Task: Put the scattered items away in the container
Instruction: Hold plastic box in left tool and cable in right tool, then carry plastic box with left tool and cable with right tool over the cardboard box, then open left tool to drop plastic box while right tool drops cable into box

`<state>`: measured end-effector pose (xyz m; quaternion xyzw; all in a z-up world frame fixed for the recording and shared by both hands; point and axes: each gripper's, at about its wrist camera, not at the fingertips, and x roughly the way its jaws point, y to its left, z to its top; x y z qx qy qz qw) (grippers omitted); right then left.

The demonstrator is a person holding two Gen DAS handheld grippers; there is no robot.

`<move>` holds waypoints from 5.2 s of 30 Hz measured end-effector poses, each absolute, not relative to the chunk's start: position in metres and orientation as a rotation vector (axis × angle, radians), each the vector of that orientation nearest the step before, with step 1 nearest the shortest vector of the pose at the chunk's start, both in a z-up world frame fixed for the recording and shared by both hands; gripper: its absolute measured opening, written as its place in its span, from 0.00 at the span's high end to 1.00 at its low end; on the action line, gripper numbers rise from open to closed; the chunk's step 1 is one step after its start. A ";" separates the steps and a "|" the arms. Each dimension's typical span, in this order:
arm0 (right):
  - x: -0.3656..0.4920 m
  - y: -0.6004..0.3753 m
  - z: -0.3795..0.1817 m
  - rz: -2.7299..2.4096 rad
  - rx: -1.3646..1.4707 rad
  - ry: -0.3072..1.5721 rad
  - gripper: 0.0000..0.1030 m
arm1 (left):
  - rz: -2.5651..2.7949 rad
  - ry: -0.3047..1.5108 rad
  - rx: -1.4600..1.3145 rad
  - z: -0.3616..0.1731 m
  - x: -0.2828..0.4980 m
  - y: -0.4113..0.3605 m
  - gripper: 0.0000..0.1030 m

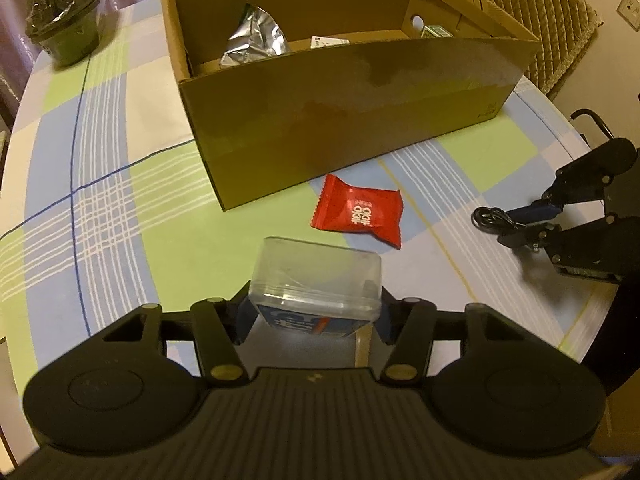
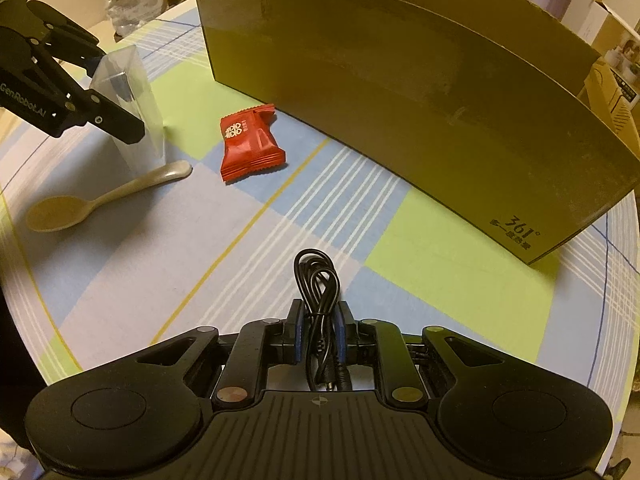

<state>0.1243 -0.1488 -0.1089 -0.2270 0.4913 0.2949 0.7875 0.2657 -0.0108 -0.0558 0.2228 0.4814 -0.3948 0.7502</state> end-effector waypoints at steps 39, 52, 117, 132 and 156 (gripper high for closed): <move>0.105 -0.167 -0.110 0.619 -0.447 1.043 0.30 | -1.020 1.071 0.508 -0.070 0.176 -0.056 0.49; 0.105 -0.162 -0.104 0.636 -0.444 1.033 0.83 | -1.017 1.057 0.504 -0.067 0.172 -0.053 0.49; 0.088 -0.198 0.039 0.535 -0.274 0.792 0.83 | -0.918 0.893 0.431 0.060 0.182 -0.047 0.49; 0.184 -0.173 0.079 0.550 -0.238 0.720 0.83 | -0.884 0.830 0.372 0.097 0.273 -0.104 0.49; 0.251 -0.166 0.045 0.515 -0.172 0.778 0.83 | -0.865 0.877 0.360 0.055 0.330 -0.128 0.49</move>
